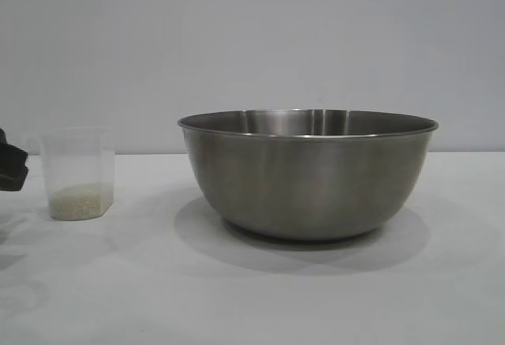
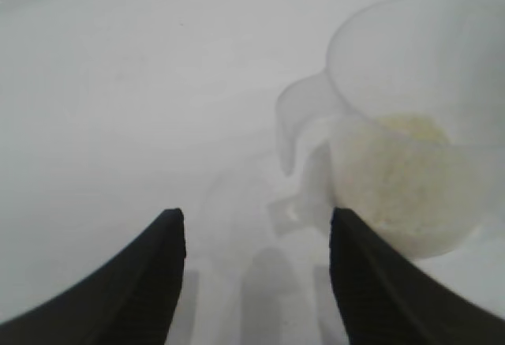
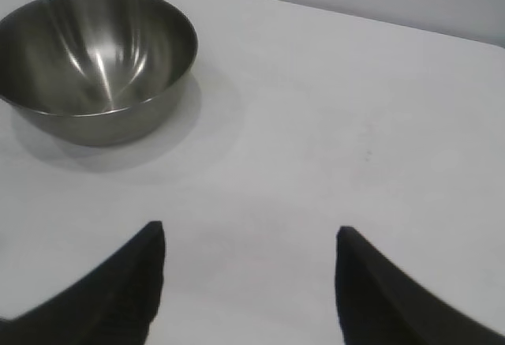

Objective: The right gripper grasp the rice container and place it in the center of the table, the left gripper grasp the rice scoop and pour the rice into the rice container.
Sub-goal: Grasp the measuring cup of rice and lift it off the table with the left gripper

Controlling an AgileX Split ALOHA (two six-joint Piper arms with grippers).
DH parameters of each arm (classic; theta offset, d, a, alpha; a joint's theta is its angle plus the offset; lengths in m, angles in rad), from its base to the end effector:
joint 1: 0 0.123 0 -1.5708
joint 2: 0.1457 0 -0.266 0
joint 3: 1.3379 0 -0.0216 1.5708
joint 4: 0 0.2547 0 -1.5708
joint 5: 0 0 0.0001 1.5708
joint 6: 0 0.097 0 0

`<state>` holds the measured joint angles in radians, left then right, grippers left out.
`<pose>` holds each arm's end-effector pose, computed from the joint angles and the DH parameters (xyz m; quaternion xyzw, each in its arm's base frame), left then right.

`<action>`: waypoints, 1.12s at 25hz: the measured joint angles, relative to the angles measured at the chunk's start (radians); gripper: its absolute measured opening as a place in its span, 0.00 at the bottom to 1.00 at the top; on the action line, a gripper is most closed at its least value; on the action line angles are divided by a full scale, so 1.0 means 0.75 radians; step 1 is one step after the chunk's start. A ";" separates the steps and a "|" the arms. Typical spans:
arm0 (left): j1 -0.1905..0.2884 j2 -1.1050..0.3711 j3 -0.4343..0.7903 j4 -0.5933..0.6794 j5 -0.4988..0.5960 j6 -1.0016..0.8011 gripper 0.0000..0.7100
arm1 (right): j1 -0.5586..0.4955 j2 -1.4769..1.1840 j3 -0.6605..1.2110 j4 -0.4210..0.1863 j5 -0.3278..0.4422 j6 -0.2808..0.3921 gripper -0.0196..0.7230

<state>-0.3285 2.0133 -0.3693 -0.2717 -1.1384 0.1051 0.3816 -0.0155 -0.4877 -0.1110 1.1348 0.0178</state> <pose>0.2519 -0.0609 0.0504 0.0668 0.8360 0.0116 0.5445 0.0207 -0.0022 0.2674 -0.1531 0.8563 0.0430 0.4914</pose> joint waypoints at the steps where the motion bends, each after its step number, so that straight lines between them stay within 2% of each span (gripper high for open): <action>1: 0.000 0.000 -0.010 0.000 0.000 0.003 0.48 | 0.000 0.000 0.000 0.000 0.000 0.000 0.56; 4: 0.000 0.000 -0.045 0.000 0.000 0.014 0.48 | 0.000 0.000 0.000 0.000 0.000 0.000 0.56; 5: 0.000 0.000 -0.056 0.000 0.000 0.016 0.41 | 0.000 0.000 0.000 0.000 0.000 0.000 0.56; 6: 0.000 0.000 -0.063 0.000 0.000 0.016 0.40 | 0.000 0.000 0.000 0.000 0.000 0.000 0.56; 10: 0.000 0.011 -0.094 0.002 0.000 0.017 0.41 | 0.000 0.000 0.000 0.000 0.000 0.000 0.56; 14: 0.000 0.029 -0.113 0.025 0.000 0.017 0.12 | 0.000 0.000 0.000 0.000 0.000 0.000 0.56; 17: 0.000 0.029 -0.127 0.053 0.000 0.019 0.00 | 0.000 0.000 0.000 0.000 0.000 0.000 0.56; 22: 0.000 0.009 -0.136 0.104 0.006 0.082 0.00 | 0.000 0.000 0.000 0.000 0.000 0.000 0.56; 28: 0.000 -0.161 -0.183 0.221 0.012 0.410 0.00 | 0.000 0.000 0.000 0.000 0.000 0.000 0.56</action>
<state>-0.3285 1.8928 -0.5068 -0.1056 -1.1297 0.4125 0.3816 -0.0155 -0.4877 -0.1110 1.1348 0.0178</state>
